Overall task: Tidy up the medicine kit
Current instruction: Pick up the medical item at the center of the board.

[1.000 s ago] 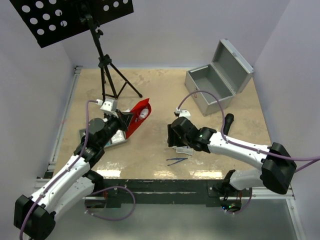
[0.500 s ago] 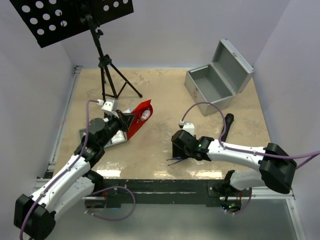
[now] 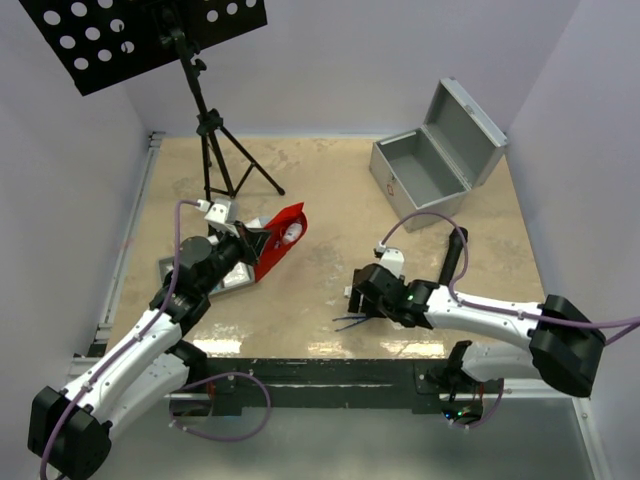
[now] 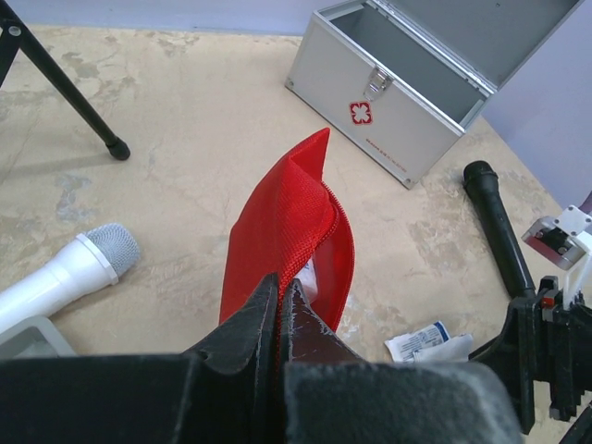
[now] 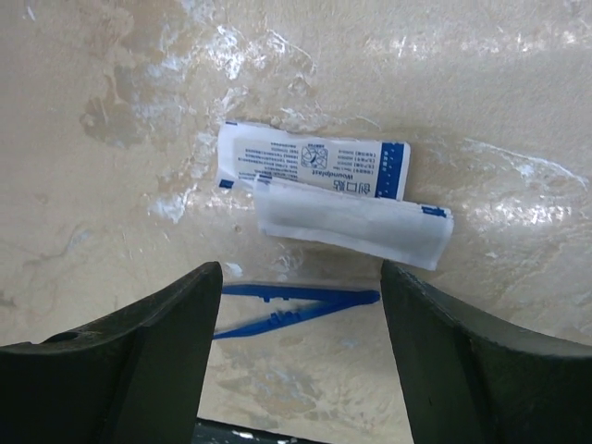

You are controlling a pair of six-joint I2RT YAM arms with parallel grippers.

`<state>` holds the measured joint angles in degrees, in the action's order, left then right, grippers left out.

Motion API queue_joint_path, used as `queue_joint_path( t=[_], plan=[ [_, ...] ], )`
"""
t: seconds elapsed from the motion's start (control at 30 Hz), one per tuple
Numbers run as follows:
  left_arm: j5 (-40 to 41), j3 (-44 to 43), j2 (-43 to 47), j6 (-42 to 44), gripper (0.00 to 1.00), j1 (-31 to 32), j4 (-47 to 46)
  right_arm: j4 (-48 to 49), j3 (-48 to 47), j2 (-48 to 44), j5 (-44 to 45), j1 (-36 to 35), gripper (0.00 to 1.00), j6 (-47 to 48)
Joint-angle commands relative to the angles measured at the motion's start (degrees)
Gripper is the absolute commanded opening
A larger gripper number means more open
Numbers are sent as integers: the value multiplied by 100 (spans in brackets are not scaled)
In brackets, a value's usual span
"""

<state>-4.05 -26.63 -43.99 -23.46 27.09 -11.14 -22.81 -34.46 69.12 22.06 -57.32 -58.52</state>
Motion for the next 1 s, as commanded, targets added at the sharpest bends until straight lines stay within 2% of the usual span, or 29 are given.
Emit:
queue_joint_path(
  t=[0.0,0.4,0.67,0.97],
  plan=[
    [-69,-17,13,-80,0,24,-275,566,9,320,62,177,75,-81],
    [-60,-26,-40,-44,0,16,-249,1032,-491,1164,-1,265,74,411],
    [-43,-35,-58,-9,0,24,-205,1235,-1334,2025,96,265,71,1307],
    [115,-88,31,79,0,24,-135,726,-1871,1596,553,256,73,1633]
  ],
)
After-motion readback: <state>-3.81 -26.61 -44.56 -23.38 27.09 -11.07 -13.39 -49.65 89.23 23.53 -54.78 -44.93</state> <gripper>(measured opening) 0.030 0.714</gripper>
